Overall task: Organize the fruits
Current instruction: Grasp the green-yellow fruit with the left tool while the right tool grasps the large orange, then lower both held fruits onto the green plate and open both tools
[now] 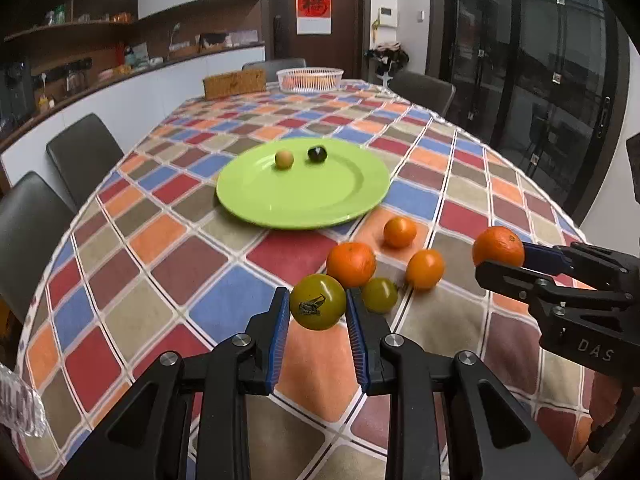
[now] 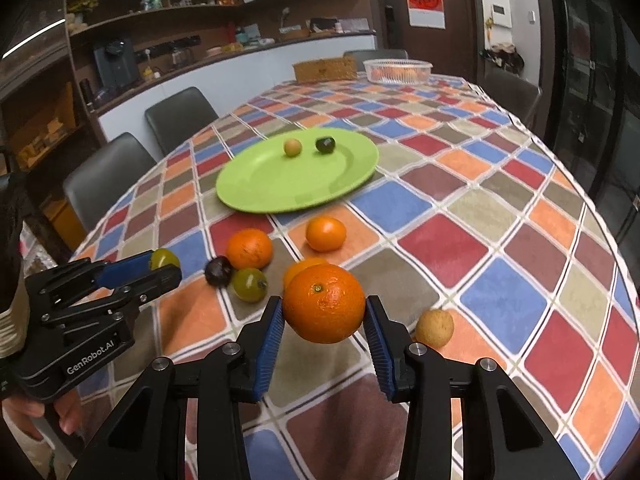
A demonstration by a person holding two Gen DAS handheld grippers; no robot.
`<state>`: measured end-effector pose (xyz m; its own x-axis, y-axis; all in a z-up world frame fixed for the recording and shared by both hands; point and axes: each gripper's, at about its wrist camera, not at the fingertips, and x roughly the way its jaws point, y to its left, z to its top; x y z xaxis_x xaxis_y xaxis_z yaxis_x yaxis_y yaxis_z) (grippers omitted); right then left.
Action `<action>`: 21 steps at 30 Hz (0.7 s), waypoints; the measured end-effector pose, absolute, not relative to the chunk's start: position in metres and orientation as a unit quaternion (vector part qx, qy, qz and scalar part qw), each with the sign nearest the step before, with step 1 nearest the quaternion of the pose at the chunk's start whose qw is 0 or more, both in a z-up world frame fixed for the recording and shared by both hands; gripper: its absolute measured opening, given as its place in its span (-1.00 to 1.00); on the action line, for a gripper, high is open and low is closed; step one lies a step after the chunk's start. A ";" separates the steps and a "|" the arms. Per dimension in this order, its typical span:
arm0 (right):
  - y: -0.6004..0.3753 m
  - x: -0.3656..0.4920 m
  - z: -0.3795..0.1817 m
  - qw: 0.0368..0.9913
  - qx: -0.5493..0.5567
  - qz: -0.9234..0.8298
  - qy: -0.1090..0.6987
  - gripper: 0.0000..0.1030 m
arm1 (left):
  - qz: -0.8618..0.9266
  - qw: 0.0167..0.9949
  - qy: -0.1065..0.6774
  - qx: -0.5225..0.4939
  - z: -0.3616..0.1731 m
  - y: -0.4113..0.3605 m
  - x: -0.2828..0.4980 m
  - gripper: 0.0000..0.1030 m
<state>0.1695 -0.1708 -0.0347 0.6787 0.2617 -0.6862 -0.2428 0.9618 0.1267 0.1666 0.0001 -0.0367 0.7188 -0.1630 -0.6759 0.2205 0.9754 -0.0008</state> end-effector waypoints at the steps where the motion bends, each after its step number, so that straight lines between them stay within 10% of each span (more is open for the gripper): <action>1: -0.170 0.169 -0.031 0.918 0.010 0.140 0.370 -0.19 | -0.104 0.928 0.356 0.041 -0.034 0.000 0.167 -0.45; 21: -0.153 0.222 0.028 0.929 -0.004 0.196 0.315 -0.19 | -0.124 0.942 0.308 0.037 0.019 0.002 0.221 -0.45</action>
